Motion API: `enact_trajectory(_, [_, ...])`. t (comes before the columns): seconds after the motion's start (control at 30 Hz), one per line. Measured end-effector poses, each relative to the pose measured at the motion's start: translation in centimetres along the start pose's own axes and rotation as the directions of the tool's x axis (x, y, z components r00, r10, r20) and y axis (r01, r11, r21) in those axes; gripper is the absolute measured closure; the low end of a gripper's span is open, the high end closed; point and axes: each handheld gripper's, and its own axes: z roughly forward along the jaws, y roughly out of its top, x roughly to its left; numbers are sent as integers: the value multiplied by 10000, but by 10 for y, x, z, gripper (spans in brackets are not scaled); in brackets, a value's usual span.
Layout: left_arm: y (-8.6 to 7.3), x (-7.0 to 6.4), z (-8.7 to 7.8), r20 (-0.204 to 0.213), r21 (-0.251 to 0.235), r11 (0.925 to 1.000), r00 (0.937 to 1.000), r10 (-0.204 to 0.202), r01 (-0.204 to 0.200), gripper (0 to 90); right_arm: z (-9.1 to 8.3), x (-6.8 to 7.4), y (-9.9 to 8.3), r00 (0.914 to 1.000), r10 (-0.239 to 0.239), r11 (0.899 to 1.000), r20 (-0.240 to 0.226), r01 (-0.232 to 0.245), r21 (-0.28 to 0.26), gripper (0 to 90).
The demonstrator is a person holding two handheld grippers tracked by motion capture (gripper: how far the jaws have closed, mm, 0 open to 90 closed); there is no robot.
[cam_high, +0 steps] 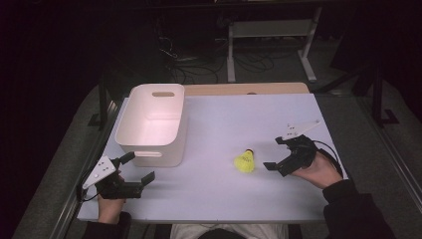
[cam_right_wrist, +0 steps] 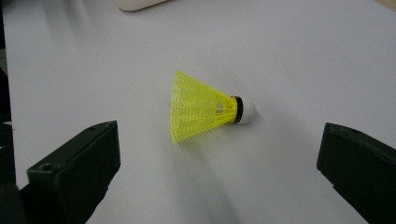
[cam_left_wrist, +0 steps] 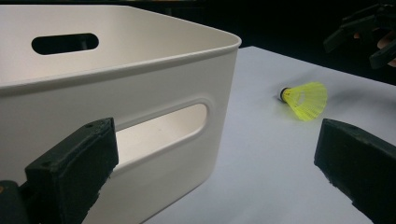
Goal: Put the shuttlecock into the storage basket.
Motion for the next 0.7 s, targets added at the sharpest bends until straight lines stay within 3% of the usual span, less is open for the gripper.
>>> enact_trajectory(0.7, [0, -1, 0, 82, -55, 10000, 9999, -63, 64, 0, 22, -11, 5, 9980, -57, 9982, -624, 94, 590, 149])
